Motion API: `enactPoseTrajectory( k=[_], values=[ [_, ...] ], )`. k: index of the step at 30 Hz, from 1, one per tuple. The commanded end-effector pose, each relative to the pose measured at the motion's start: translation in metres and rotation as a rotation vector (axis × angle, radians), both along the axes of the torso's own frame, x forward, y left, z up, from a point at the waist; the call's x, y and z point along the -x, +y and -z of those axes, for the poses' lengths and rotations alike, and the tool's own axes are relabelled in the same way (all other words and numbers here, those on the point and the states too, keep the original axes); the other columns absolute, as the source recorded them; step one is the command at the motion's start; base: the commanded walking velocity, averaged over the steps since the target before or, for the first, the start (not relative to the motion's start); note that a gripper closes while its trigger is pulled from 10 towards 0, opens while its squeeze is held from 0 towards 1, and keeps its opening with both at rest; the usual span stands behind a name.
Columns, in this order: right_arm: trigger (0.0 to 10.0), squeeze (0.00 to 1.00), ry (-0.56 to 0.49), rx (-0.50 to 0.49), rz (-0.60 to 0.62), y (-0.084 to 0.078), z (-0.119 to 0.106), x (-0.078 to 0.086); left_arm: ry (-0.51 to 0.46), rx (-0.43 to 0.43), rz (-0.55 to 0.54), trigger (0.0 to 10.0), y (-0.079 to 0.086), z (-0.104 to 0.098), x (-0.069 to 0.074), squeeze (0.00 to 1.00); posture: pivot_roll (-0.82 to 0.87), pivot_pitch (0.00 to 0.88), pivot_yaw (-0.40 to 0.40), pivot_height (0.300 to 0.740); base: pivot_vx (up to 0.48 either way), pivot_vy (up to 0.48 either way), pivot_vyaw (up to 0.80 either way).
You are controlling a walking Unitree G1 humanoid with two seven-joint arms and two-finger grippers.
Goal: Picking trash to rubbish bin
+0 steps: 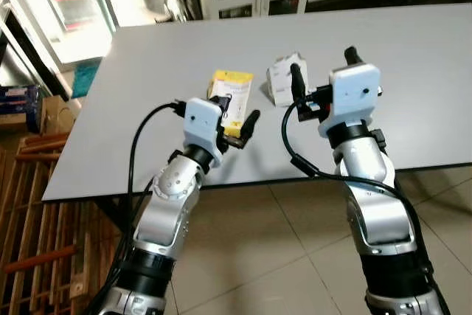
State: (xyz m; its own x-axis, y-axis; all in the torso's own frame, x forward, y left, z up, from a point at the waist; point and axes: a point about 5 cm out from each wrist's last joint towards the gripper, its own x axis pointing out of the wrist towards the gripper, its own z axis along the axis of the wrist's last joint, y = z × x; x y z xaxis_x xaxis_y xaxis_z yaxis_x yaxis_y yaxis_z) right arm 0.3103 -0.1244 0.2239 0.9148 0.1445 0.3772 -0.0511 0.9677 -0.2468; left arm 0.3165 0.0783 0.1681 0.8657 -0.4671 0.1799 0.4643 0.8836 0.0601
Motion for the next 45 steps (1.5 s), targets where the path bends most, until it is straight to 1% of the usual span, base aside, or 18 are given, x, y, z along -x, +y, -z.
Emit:
enactPoseTrajectory(
  k=[1,13,14,16,27,42,45],
  values=[
    [10.0,0.0,-0.016,0.005,-0.003,0.0024,-0.0039,-0.0003,-0.015,-0.007,-0.004,10.0,0.0046,-0.003,-0.0002,0.0,-0.05,0.069,0.056,0.74,0.48,0.0,0.0],
    [10.0,0.0,-0.017,0.01,0.002,0.0021,-0.0039,-0.0008,-0.013,-0.01,0.002,10.0,0.004,-0.0024,-0.0001,0.0,-0.05,0.066,0.058,0.74,0.48,0.0,0.0],
    [10.0,0.0,-0.016,0.011,0.003,0.0021,-0.0037,-0.0008,-0.014,-0.001,0.004,10.0,0.0041,-0.0027,0.0002,0.0,-0.05,0.066,0.058,0.74,0.27,0.0,0.0],
    [10.0,0.0,-0.016,0.012,0.004,0.0019,-0.0036,-0.0009,-0.021,0.013,0.008,10.0,0.004,-0.0038,0.0012,0.0,-0.05,0.065,0.056,0.74,0.0,0.0,0.0],
    [10.0,0.0,-0.015,0.011,0.018,-0.0003,-0.0048,-0.0031,-0.022,0.017,0.015,10.0,0.003,-0.0037,0.0023,0.0,-0.05,0.064,0.05,0.74,0.0,0.0,0.0],
    [10.0,0.0,0.006,-0.012,0.035,-0.0027,-0.0018,-0.0041,-0.003,0.015,0.043,10.0,0.0011,-0.0016,0.0041,0.0,-0.05,0.07,0.052,0.74,0.0,0.0,-0.76],
    [10.0,0.0,0.004,-0.011,0.034,-0.0025,-0.0017,-0.0036,-0.002,0.017,0.043,10.0,0.0009,-0.0019,0.0044,0.0,-0.05,0.073,0.054,0.74,0.0,0.0,0.0]
  ],
)
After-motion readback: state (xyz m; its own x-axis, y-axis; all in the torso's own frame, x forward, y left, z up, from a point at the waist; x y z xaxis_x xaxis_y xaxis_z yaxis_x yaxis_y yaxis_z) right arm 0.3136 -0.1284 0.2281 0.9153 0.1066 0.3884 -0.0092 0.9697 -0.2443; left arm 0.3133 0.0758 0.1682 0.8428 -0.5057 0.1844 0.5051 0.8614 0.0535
